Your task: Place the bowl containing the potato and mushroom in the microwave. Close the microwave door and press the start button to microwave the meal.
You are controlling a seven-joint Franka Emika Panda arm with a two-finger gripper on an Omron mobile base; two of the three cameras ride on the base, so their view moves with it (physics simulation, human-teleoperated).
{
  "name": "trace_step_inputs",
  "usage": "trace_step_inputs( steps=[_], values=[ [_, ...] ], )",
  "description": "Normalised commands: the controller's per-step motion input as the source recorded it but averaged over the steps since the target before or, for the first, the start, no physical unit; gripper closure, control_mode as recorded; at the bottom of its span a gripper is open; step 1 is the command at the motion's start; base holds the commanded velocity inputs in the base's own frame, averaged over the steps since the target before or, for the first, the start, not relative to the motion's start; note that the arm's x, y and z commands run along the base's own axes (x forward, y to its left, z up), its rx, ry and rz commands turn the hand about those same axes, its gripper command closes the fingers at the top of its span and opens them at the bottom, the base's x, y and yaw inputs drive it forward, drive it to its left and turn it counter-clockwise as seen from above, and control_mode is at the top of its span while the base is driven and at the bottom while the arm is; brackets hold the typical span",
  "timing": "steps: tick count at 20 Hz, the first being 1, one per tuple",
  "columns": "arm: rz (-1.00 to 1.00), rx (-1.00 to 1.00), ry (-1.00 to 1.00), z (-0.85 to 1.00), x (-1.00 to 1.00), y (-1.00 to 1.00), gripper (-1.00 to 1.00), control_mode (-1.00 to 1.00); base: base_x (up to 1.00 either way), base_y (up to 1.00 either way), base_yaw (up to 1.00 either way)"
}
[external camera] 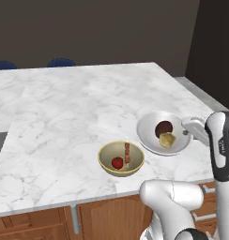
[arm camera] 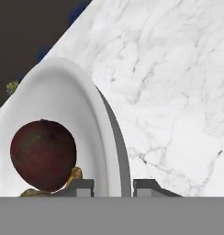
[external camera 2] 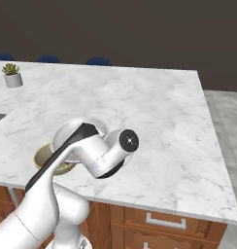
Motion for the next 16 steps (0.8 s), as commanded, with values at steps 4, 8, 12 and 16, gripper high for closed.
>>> trace_step_inputs(
  steps=[4,8,12,16],
  values=[
    [0.12,0.0,-0.16,0.53,-0.54,0.7,1.0,-1.0,0.0,0.0,0.0],
    [0.17,0.0,-0.07,0.42,-0.59,-0.01,1.0,-1.0,0.0,0.0,0.0],
    [0.14,0.0,-0.1,0.27,-0.66,-0.24,1.0,-1.0,0.0,0.0,0.0],
    [0.09,0.0,-0.02,0.14,-0.18,-0.14,1.0,-1.0,0.0,0.0,0.0]
  ],
)
